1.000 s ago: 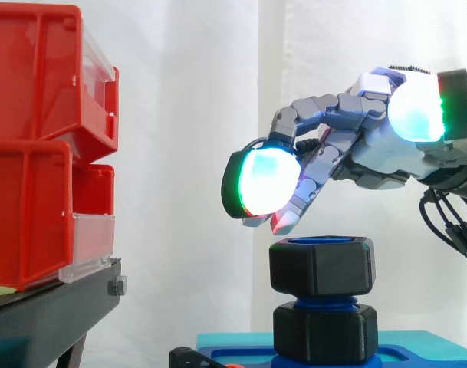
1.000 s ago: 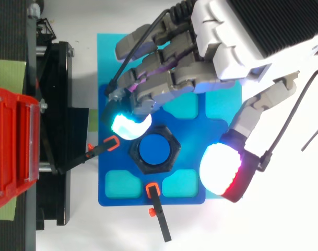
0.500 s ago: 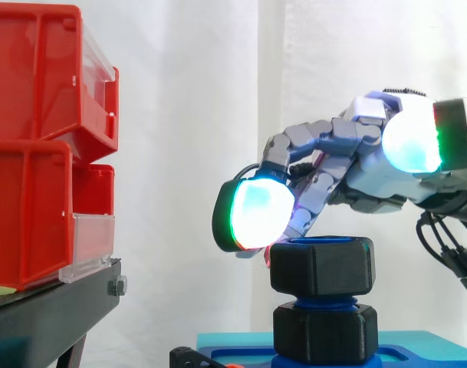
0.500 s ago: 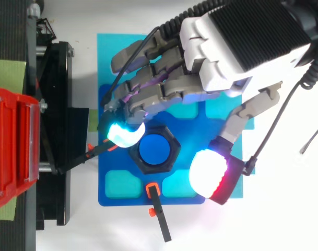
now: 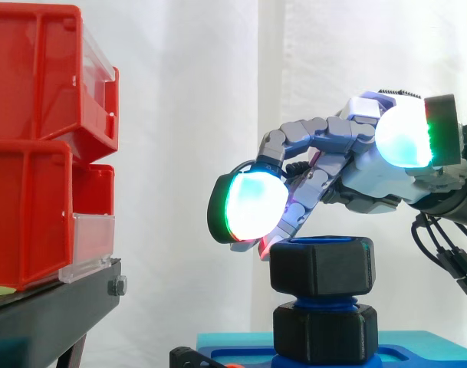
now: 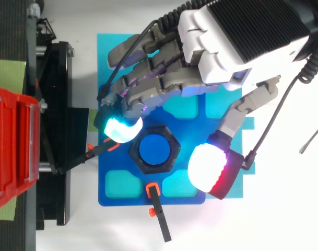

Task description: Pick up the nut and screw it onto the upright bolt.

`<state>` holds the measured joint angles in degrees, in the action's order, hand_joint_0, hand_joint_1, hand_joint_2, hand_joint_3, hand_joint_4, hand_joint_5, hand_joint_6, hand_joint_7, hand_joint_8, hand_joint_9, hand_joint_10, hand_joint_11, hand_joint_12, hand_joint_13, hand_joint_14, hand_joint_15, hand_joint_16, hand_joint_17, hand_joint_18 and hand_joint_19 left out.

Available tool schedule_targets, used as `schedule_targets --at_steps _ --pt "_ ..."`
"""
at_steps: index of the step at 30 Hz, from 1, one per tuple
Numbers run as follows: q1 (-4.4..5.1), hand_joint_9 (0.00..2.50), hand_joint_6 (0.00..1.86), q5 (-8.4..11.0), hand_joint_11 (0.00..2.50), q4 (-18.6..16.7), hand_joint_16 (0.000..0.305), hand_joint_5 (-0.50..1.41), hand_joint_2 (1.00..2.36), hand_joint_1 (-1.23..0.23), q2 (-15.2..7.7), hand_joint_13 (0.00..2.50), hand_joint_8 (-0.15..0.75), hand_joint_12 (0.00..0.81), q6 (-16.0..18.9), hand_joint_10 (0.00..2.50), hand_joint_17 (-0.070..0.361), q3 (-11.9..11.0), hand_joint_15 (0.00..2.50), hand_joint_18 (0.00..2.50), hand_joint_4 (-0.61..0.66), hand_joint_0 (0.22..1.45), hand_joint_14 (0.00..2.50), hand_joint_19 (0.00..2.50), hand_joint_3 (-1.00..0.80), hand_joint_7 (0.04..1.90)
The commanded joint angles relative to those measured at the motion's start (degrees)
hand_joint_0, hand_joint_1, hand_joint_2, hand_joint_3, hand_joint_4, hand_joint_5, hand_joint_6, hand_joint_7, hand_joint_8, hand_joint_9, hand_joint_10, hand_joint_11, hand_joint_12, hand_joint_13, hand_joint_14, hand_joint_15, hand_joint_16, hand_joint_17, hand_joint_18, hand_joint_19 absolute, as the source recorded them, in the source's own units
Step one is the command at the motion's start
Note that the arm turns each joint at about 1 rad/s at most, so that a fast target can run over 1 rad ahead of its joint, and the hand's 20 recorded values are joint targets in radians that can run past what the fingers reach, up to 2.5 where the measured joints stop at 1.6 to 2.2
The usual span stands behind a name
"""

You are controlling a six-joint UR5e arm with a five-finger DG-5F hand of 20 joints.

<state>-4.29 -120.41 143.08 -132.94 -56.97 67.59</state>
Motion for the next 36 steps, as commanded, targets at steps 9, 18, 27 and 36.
schedule_targets --at_steps 9,18,27,36 --pt "-0.01 0.9 0.5 0.0 0.0 0.3 0.036 -0.11 1.0 -0.3 0.0 0.65 0.266 0.321 -0.2 0.0 0.08 0.0 0.0 0.43 0.24 0.5 0.0 0.14 -0.5 0.78" --pt "-0.1 0.89 0.5 0.0 0.0 0.1 0.036 -0.11 1.0 -0.3 -0.1 0.66 0.268 0.322 -0.3 0.0 0.08 0.5 0.0 0.43 0.24 0.5 0.0 0.15 -0.5 0.79" --pt "-0.19 0.89 0.5 0.0 0.0 0.2 0.036 -0.1 1.0 -0.3 -0.2 0.68 0.27 0.324 -0.4 0.0 0.08 0.6 0.0 0.44 0.25 0.5 0.0 0.16 -0.5 0.83" --pt "-0.19 0.9 0.5 0.0 0.0 -1.0 0.035 -0.07 1.0 -0.31 -0.1 0.7 0.277 0.324 -0.8 0.0 0.08 2.5 0.0 0.46 0.27 0.5 0.0 0.16 -0.5 1.05"
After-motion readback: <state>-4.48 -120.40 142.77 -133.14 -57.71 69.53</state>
